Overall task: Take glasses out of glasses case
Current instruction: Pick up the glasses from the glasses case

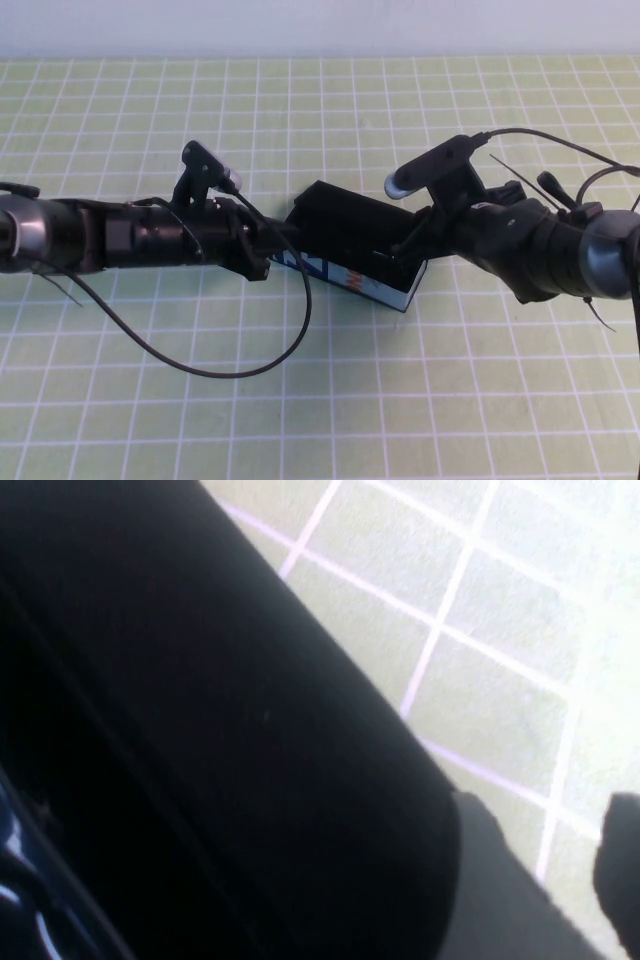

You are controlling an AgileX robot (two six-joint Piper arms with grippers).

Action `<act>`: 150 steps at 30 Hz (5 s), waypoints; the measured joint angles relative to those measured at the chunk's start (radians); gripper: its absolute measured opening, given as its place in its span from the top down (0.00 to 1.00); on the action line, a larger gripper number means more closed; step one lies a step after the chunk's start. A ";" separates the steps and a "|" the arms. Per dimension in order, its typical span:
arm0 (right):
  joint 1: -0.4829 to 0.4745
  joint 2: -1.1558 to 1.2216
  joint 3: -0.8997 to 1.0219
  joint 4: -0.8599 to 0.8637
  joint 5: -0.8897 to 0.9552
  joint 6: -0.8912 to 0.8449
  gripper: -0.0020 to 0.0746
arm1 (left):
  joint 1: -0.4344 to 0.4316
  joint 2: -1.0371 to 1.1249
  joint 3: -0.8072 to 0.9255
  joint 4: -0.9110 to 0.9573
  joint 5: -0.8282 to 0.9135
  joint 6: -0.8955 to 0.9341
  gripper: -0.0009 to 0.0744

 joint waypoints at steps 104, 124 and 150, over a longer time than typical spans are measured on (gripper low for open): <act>0.057 0.379 -1.017 -1.083 1.489 0.744 0.63 | 0.079 -0.144 -0.169 0.578 0.234 -0.861 0.99; 0.057 0.379 -1.024 -1.089 1.489 0.740 0.89 | 0.079 -0.144 -0.169 0.578 0.242 -0.861 0.99; 0.049 0.173 -1.005 -1.063 1.496 0.943 0.89 | 0.079 -0.144 -0.169 0.575 0.287 -0.861 0.99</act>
